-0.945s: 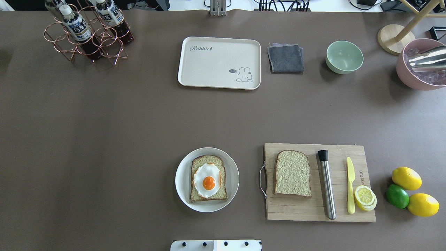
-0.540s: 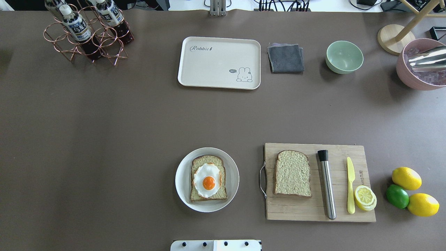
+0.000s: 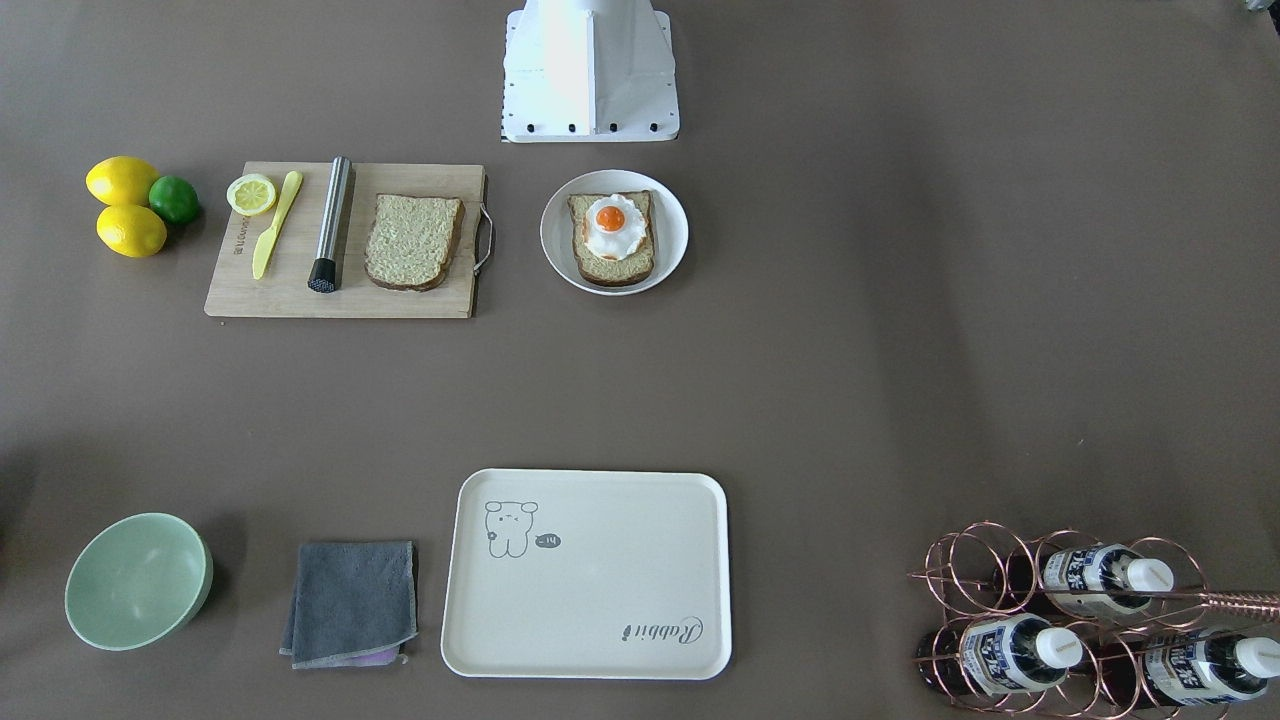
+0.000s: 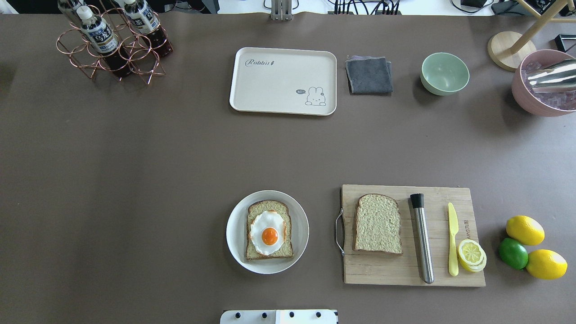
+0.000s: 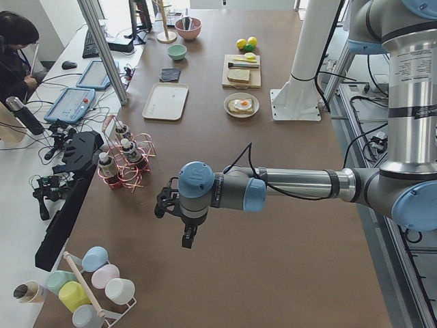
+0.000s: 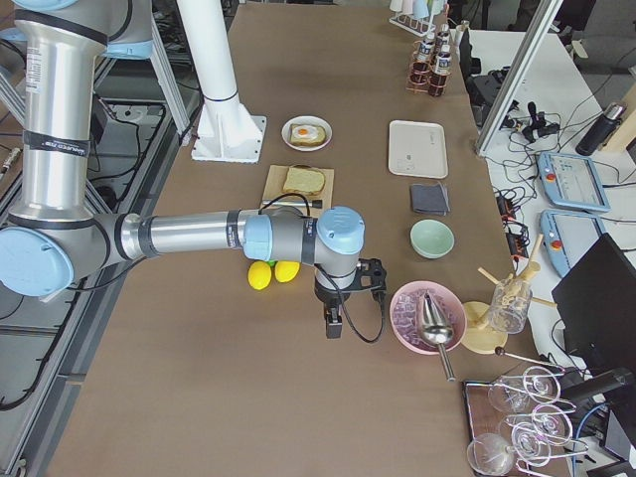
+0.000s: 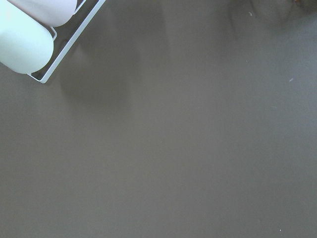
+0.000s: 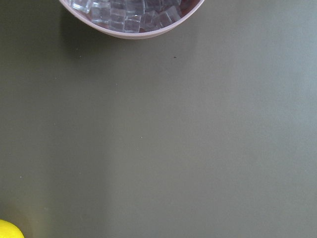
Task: Make sandwich and place on tray
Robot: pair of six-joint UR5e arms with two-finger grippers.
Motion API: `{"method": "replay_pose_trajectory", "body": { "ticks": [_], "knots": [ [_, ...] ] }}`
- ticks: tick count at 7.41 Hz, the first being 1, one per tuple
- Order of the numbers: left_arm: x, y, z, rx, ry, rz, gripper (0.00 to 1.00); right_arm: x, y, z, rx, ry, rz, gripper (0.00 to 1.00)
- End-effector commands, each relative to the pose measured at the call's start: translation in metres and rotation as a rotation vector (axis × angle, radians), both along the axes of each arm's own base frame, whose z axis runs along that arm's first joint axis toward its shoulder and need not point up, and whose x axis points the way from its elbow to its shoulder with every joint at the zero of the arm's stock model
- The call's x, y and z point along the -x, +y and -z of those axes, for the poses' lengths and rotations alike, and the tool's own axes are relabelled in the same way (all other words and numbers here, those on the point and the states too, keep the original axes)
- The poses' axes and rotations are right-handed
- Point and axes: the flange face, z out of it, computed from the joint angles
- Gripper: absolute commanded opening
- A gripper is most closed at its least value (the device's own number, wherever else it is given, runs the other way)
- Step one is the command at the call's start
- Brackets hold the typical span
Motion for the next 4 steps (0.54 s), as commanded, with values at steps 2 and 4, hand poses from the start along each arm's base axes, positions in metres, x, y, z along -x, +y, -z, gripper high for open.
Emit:
{"method": "replay_pose_trajectory", "body": {
  "ticks": [2,4],
  "knots": [
    [0.001,-0.009,0.008,-0.043,-0.003,-0.001,0.99,-0.002,0.002,-0.002,0.004,0.000,-0.005,1.00],
    [0.001,-0.013,0.006,-0.060,0.002,0.001,0.99,-0.003,0.003,-0.003,0.011,0.000,-0.011,1.00]
  ]
}}
